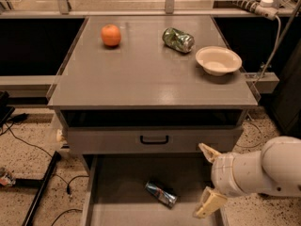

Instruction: Pick redbull can from middle drawer and place on counter

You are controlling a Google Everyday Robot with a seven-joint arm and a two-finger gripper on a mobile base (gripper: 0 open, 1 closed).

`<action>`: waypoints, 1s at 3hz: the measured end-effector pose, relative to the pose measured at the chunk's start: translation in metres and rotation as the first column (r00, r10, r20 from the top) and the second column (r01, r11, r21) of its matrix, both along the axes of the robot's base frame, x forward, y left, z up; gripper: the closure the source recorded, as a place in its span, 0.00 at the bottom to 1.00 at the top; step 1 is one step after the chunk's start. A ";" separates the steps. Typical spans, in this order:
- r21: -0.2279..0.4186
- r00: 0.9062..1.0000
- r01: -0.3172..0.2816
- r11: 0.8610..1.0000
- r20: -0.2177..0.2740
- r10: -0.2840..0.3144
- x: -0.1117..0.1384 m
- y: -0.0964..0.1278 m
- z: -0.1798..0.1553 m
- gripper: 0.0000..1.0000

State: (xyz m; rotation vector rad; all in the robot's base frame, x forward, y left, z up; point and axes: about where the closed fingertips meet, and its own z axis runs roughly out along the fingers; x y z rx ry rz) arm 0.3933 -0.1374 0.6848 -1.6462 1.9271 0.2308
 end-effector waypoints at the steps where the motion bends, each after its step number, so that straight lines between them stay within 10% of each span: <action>1: 0.060 0.999 0.004 0.998 0.042 -0.007 0.013 0.005 -0.051 0.00; 3: 0.102 0.995 0.087 0.991 -0.055 -0.082 0.035 -0.001 -0.179 0.00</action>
Offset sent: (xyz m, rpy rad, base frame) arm 0.0478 -0.0042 -0.1887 0.1132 -0.0059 -0.1093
